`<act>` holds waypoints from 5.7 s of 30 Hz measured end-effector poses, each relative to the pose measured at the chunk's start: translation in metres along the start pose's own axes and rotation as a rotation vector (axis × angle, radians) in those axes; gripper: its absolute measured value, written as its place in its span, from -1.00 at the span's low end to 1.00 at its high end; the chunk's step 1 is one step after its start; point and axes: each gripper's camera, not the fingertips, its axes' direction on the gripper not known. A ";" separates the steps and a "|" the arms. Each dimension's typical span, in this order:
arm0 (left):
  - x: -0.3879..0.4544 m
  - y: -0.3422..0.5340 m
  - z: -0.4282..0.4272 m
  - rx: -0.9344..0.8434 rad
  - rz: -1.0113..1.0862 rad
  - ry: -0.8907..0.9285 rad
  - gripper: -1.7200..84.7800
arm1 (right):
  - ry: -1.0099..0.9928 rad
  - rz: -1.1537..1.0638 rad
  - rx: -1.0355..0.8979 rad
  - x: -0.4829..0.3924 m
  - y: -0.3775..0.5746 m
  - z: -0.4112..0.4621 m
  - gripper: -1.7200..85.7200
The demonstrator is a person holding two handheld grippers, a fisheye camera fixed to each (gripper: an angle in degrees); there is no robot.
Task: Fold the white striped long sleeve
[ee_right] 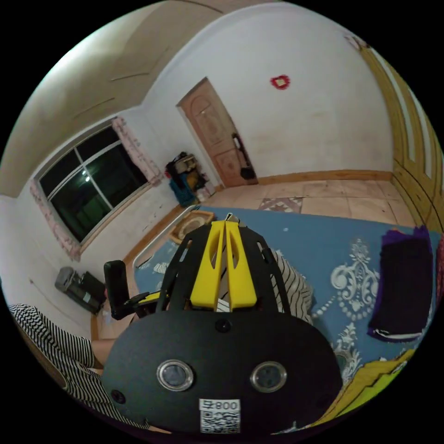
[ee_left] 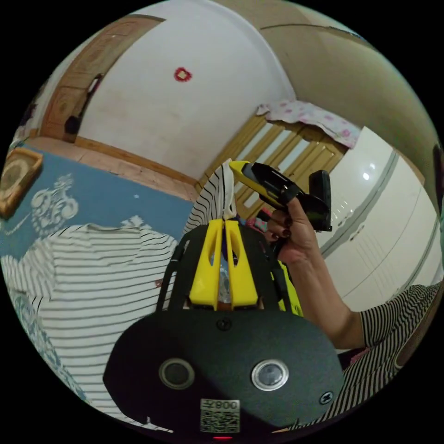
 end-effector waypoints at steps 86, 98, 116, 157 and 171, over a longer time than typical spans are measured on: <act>-0.311 -0.138 -0.915 0.244 -0.853 -0.616 -0.79 | 0.387 0.014 -0.555 -0.029 0.234 0.474 -0.96; -0.356 -0.139 -0.963 0.355 -1.015 -0.547 -0.89 | 0.370 -0.026 -0.720 -0.065 0.300 0.517 -0.96; -0.189 -0.063 -0.934 0.456 -0.641 -0.021 -0.94 | 0.114 0.053 -0.607 -0.127 0.323 0.524 -0.95; -0.148 0.093 -0.790 0.208 -0.657 0.107 -0.75 | -0.870 0.472 -0.775 -0.179 0.342 0.605 -0.96; -0.214 0.096 -0.709 0.472 -0.809 0.591 -0.92 | -0.934 0.438 -0.784 -0.141 0.291 0.566 -0.96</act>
